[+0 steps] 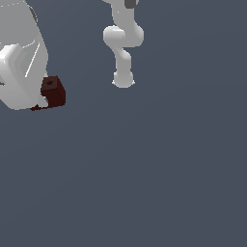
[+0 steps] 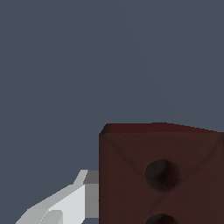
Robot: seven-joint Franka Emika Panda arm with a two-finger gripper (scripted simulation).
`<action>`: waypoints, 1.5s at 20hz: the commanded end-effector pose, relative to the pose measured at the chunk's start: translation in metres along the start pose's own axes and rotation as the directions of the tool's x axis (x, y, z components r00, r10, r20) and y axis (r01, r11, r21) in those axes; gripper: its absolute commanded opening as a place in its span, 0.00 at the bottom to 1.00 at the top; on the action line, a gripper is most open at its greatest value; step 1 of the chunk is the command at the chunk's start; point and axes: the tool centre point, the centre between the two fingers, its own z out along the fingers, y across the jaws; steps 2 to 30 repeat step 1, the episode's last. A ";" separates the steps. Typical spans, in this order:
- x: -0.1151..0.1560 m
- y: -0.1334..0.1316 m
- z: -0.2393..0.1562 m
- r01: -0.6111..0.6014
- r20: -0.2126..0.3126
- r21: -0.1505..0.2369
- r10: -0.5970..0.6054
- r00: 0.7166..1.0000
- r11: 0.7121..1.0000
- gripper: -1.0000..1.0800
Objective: Pick up the object and move it to a goal position.
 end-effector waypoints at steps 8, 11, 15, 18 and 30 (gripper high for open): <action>0.000 0.000 -0.002 0.000 -0.001 0.002 0.000 1.000 1.000 0.00; 0.000 0.000 -0.002 0.000 -0.001 0.002 0.000 1.000 1.000 0.00; 0.000 0.000 -0.002 0.000 -0.001 0.002 0.000 1.000 1.000 0.00; 0.000 0.000 -0.002 0.000 -0.001 0.002 0.000 1.000 1.000 0.00; 0.000 0.000 -0.002 0.000 -0.001 0.002 0.000 1.000 1.000 0.00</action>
